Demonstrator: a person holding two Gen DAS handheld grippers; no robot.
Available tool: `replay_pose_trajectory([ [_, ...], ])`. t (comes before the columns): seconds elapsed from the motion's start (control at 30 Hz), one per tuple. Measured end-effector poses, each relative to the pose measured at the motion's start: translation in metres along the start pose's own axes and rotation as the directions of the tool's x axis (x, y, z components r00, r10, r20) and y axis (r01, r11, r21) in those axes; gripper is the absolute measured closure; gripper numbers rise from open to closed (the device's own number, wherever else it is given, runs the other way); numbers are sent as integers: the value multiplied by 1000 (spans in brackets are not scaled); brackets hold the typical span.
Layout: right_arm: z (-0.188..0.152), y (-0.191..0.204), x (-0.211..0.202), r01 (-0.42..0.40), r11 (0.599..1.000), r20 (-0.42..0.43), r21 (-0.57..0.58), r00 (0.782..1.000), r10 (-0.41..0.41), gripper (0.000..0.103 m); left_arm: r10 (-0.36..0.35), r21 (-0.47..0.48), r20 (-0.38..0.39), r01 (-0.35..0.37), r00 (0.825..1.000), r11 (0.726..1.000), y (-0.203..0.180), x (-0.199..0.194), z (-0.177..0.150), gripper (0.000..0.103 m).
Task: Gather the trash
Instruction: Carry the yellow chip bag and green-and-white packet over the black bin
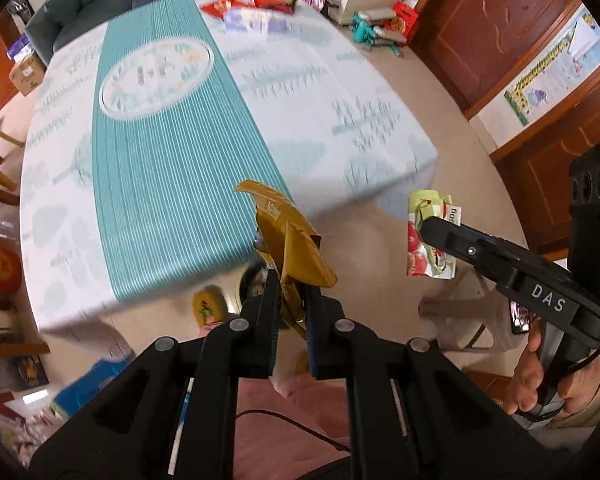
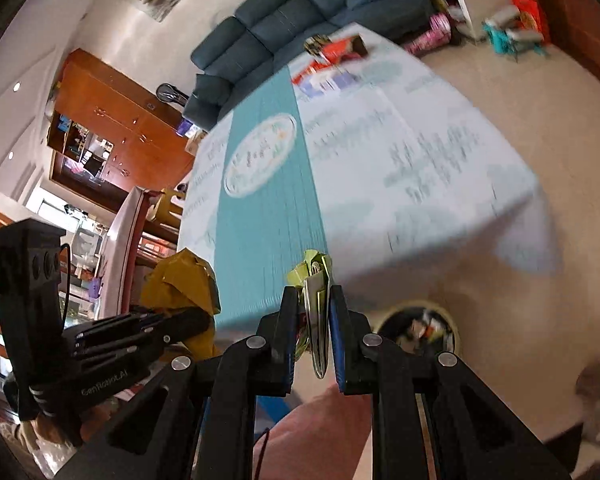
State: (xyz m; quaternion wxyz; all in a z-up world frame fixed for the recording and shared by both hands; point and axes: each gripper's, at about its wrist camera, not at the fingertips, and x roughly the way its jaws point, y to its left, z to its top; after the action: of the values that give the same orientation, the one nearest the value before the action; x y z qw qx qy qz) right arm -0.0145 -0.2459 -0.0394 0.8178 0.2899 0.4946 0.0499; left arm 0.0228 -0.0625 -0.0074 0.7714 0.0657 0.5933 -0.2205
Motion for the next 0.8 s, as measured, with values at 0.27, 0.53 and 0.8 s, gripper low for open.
replay_pose_trajectory([
  [0.27, -51, -29, 28, 47, 998, -77, 42, 996, -43, 89, 24, 5, -72, -23, 997, 1000, 0, 40, -38, 95],
  [0.53, -100, -74, 89, 132, 987, -127, 95, 985, -120, 89, 14, -8, -135, -16, 991, 1000, 3, 129, -73, 95],
  [0.8, -131, -120, 174, 195, 975, -154, 110, 972, -178, 89, 2, -48, -136, -9, 991, 999, 22, 222, -104, 95],
])
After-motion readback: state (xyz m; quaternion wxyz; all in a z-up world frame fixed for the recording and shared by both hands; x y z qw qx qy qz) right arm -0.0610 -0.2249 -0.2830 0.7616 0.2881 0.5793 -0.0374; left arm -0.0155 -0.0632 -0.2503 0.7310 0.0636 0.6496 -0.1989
